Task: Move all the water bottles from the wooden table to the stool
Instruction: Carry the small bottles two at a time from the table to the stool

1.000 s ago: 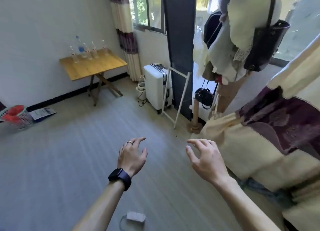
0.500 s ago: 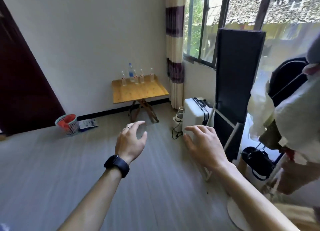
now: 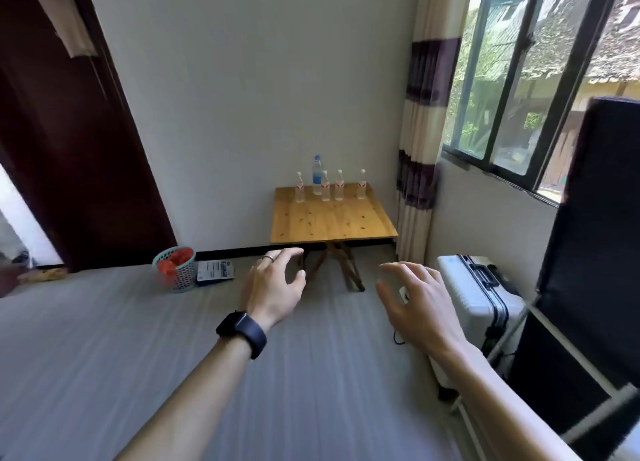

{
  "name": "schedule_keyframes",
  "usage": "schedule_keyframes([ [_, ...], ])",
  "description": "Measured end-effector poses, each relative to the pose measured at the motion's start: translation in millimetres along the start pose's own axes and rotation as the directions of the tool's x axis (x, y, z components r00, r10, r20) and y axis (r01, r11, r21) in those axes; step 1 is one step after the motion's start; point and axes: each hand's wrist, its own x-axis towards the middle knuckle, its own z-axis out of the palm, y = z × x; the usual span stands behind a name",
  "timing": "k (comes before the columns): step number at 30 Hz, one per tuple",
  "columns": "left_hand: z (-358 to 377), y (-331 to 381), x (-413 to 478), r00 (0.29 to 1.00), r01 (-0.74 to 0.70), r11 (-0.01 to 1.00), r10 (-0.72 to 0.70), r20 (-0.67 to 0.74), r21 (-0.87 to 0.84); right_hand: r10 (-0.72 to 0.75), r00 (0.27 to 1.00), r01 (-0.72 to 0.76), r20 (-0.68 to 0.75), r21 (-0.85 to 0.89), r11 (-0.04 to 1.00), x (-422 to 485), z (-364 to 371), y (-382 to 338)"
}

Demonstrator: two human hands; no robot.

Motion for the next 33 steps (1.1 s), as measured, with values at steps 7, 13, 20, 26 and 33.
schedule_keyframes([
  [7, 42.4, -38.0, 149.4, 1.000, -0.024, 0.999, 0.024, 0.018, 0.022, -0.020, 0.999, 0.020, -0.028, -0.024, 1.000, 140.3, 61.2, 21.7],
  [13, 109.4, -64.9, 274.5, 0.998, -0.054, 0.998, 0.053, 0.026, 0.021, -0.012, 0.999, 0.012, -0.036, -0.019, 1.000, 261.3, 128.2, 69.8],
  [20, 180.1, -101.9, 412.5, 0.999, 0.044, 0.998, -0.044, 0.013, 0.034, -0.016, 0.999, 0.014, 0.036, 0.051, 0.999, 416.0, 200.5, 129.2],
  [26, 218.2, -162.2, 506.6, 0.987, 0.162, 0.985, -0.163, 0.007, 0.059, -0.061, 0.988, 0.047, 0.142, 0.102, 0.994, 530.4, 282.8, 150.8],
  [33, 279.6, -240.4, 618.5, 0.971, 0.234, 0.972, -0.234, 0.049, 0.015, -0.044, 0.971, 0.020, 0.233, 0.103, 0.994, 640.5, 394.5, 179.5],
])
